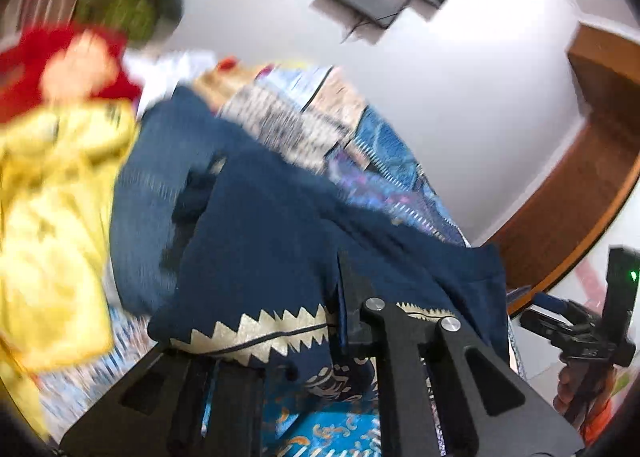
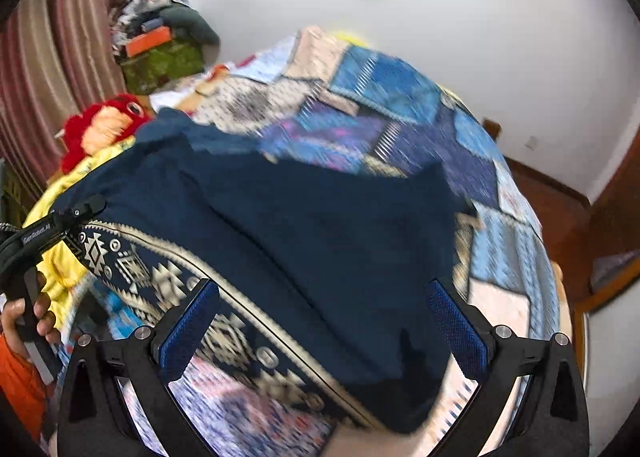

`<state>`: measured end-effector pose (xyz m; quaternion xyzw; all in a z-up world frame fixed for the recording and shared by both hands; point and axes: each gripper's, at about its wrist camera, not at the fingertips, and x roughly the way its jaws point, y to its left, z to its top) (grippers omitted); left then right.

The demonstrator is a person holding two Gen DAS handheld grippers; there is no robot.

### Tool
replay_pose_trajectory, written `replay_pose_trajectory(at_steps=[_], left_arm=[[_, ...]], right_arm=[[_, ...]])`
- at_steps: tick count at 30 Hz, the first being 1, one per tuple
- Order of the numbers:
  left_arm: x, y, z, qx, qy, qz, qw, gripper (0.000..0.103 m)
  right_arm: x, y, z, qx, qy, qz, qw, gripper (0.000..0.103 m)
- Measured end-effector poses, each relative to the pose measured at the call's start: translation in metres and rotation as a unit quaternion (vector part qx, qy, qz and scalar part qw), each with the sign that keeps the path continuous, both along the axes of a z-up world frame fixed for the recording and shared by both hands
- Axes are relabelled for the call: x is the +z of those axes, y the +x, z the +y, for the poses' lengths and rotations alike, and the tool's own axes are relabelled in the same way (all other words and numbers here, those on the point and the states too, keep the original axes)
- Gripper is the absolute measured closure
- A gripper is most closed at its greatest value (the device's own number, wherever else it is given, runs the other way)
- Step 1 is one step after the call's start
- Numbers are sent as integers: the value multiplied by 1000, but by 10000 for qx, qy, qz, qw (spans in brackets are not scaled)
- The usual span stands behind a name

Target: Fold large clothes

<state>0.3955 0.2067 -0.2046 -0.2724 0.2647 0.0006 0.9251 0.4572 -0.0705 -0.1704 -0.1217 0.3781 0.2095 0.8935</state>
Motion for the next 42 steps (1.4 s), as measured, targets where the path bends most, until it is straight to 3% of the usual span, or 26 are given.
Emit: replay_pose_trajectory(at_steps=[4,8,13,17,20,24,27,30,34,36,40,41,42], left_arm=[[35,-11,-3,-53,334,-340,9988,91],[57,-13,-15,-118,683,-500,9963,91],[54,1,-42,-390,1342,-362,9895,91],[60,13,-68,-661,1666,-447,9828,91],[76,24,-102,-976,2080,-596,9714,92],[86,34,-173,-1775,2761,-800,9412,92],[75,38,-224,-2370,3083,-738,9183,92],[50,42,-262,-3044,3061,-432,9010,92],[6,53,-283,-3775,2438,475,8921,93],[-15,55,-286,-3866,2324,850,8884,93],[-21,44,-290,-3846,2549,941,8822,91],[-16,38,-291,-3829,2600,903,8818,88],[-11,32,-290,-3855,2619,881,8804,78]], right_arm=[[-16,8,36,218,-67,106,9997,0],[-49,13,56,393,30,560,9977,0],[-94,32,60,443,611,1702,9825,0],[-86,34,56,838,537,1922,9763,0],[-67,20,31,843,557,1667,9808,0],[-40,5,-36,223,750,1123,9906,0],[-27,-2,-101,-429,807,909,9917,0],[-19,-9,-157,-967,731,806,9893,0],[-15,-24,-215,-1466,628,767,9842,0],[-13,-33,-233,-1601,625,766,9821,0],[-4,-47,-239,-1582,739,701,9821,0],[-1,-50,-236,-1513,780,654,9832,0],[4,-54,-233,-1454,805,610,9842,0]])
